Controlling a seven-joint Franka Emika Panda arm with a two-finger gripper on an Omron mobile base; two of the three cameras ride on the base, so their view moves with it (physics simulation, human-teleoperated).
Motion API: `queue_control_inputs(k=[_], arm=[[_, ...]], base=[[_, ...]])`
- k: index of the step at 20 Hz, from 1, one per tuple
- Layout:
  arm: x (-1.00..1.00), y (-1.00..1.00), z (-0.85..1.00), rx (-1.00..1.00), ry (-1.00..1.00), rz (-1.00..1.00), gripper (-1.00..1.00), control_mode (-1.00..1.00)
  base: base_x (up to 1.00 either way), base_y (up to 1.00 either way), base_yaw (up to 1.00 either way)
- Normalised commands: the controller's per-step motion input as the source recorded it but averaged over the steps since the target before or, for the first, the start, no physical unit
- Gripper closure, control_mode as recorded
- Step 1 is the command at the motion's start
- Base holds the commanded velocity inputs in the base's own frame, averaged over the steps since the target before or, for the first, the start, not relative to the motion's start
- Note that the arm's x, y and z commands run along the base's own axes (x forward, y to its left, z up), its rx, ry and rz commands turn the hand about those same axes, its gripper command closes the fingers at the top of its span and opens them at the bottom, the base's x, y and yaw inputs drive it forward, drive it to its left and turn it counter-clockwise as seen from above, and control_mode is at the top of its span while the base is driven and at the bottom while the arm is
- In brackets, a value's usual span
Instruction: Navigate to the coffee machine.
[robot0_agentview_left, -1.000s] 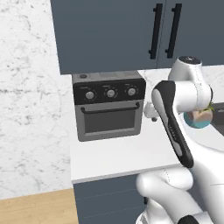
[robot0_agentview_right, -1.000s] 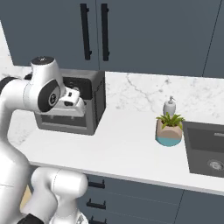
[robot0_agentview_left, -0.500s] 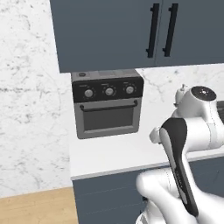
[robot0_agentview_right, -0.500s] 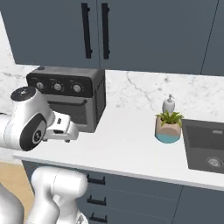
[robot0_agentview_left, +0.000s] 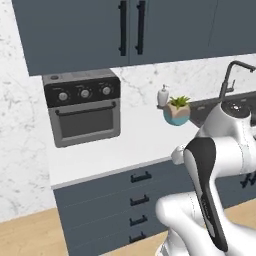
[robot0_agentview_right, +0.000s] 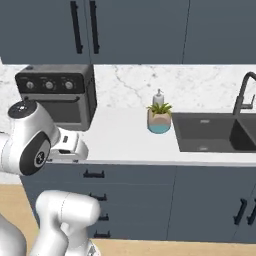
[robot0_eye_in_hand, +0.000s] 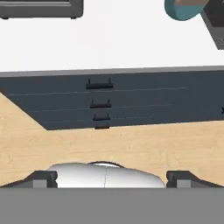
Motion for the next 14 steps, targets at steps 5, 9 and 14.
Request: queue_control_inputs(k=[5,9,14], arm=[[0.00,0.00,0.00,0.00,0.00,0.00,-1.00,1.00],[0.00,0.00,0.00,0.00,0.00,0.00,-1.00,1.00],[0.00,0.00,0.00,0.00,0.00,0.00,-1.00,1.00]], base=[[-0.15,-0.63,-0.49],[0.00,-0.69,-0.48],[0.07,-0.71,-0.43]])
